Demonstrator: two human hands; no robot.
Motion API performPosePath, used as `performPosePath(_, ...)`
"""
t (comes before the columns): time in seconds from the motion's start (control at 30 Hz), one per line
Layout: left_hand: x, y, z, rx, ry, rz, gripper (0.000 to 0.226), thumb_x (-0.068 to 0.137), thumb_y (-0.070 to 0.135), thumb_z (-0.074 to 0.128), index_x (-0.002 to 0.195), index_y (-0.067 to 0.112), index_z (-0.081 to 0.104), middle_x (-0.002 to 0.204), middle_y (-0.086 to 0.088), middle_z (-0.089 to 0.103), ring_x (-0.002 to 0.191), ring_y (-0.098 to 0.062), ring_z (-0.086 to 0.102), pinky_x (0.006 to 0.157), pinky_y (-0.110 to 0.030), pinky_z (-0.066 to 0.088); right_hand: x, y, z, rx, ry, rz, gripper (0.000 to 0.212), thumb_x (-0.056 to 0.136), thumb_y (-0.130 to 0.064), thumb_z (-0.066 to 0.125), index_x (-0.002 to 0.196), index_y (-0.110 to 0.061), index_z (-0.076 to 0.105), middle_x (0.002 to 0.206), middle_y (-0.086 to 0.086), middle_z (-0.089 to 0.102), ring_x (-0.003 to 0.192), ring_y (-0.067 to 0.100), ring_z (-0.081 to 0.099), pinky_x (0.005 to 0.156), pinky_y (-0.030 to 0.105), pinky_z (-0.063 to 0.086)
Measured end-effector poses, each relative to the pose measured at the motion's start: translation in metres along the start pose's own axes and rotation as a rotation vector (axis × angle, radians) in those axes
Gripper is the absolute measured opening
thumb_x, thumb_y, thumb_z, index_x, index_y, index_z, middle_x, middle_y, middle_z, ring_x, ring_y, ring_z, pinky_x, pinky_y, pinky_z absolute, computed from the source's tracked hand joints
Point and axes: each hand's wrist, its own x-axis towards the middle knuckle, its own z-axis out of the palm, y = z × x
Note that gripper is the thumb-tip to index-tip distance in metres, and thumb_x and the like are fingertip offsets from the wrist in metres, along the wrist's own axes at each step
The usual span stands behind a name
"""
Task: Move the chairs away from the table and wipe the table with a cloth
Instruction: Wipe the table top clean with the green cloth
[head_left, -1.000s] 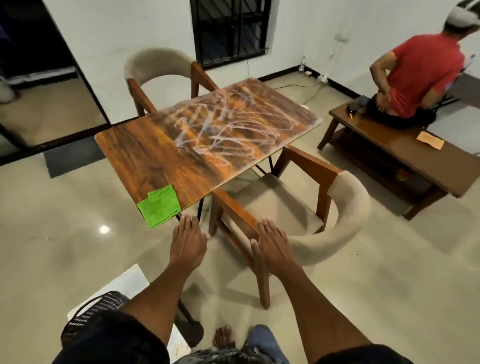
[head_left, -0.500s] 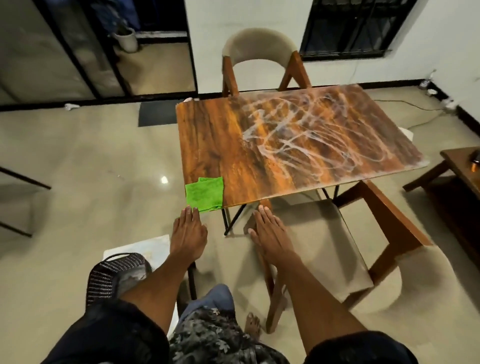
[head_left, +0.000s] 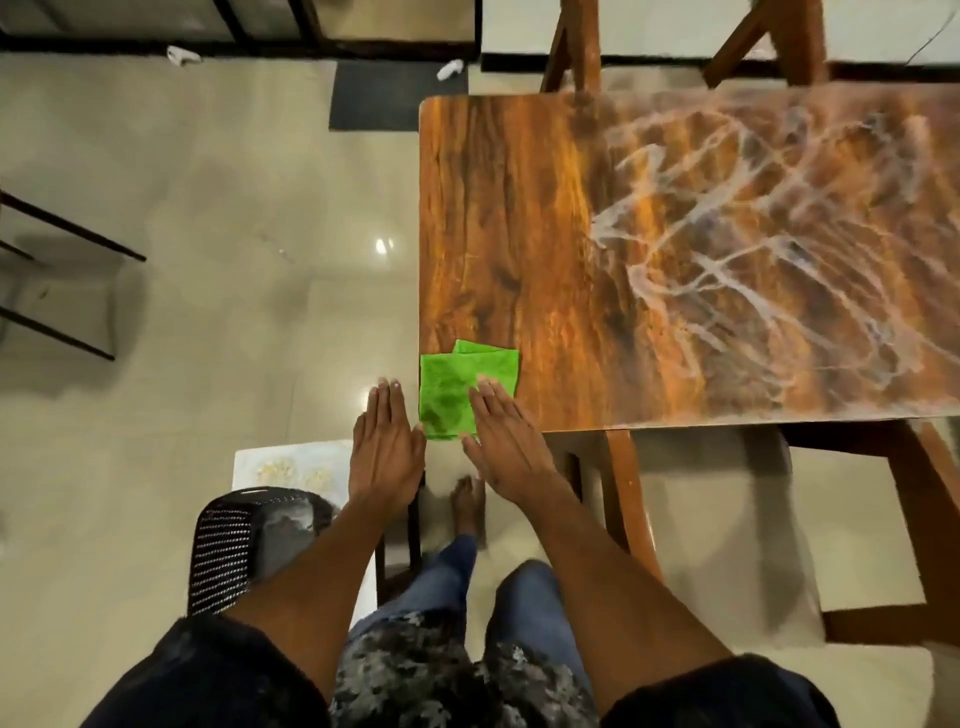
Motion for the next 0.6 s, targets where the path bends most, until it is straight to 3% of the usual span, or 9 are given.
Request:
performPosePath(0.1, 0.021, -0.001, 0.021, -0.031, -0.011, 0.008, 0.072, 0.109, 0.046, 0.017, 0.169, 0.01, 0.001, 0.178, -0.008, 0.0, 0.165, -0.02, 0.001, 0.131, -0.041, 0.013, 0.055, -0.005, 0.012, 0.005, 0.087, 0.026, 0.07, 0.113, -0.042, 0.034, 0.17, -0.012, 0.006, 0.178, 0.013, -0.002, 0.165, 0.026, -0.005, 0.134, 0.047, 0.007)
performPosePath(0.2, 0.044, 0.001, 0.037, -0.081, 0.002, -0.023, 0.072, 0.108, 0.048, 0.013, 0.169, 0.014, -0.005, 0.178, -0.002, -0.008, 0.164, -0.013, -0.007, 0.133, -0.037, 0.006, 0.095, -0.006, 0.044, -0.025, 0.125, 0.113, 0.074, 0.113, -0.044, 0.036, 0.17, -0.015, -0.001, 0.178, 0.012, -0.01, 0.165, 0.028, -0.007, 0.133, 0.048, 0.002)
performPosePath(0.33, 0.079, -0.002, 0.06, -0.121, 0.032, -0.04, 0.07, 0.11, 0.048, 0.015, 0.17, 0.016, -0.002, 0.178, 0.0, -0.006, 0.164, -0.01, -0.007, 0.134, -0.042, 0.01, 0.121, 0.007, 0.077, -0.053, 0.239, 0.167, 0.075, 0.111, -0.047, 0.035, 0.17, -0.017, 0.0, 0.178, 0.01, -0.007, 0.165, 0.025, -0.004, 0.133, 0.047, 0.005)
performPosePath(0.43, 0.103, -0.002, 0.066, -0.209, 0.107, -0.083, 0.067, 0.111, 0.045, 0.021, 0.17, 0.021, -0.002, 0.178, 0.004, -0.004, 0.163, -0.007, -0.005, 0.133, -0.046, 0.012, 0.149, 0.017, 0.07, -0.077, 0.294, 0.133, 0.074, 0.11, -0.046, 0.034, 0.171, -0.017, 0.004, 0.179, 0.008, -0.004, 0.166, 0.024, -0.002, 0.134, 0.047, 0.008)
performPosePath(0.6, 0.153, 0.0, 0.06, -0.286, 0.256, -0.099, 0.068, 0.112, 0.046, 0.025, 0.17, 0.02, 0.002, 0.178, 0.004, 0.003, 0.164, -0.007, 0.001, 0.133, -0.044, 0.01, 0.279, 0.053, 0.005, -0.094, 0.428, 0.093, 0.068, 0.109, -0.044, 0.033, 0.169, -0.017, 0.019, 0.178, 0.008, 0.009, 0.165, 0.023, 0.008, 0.132, 0.047, 0.013)
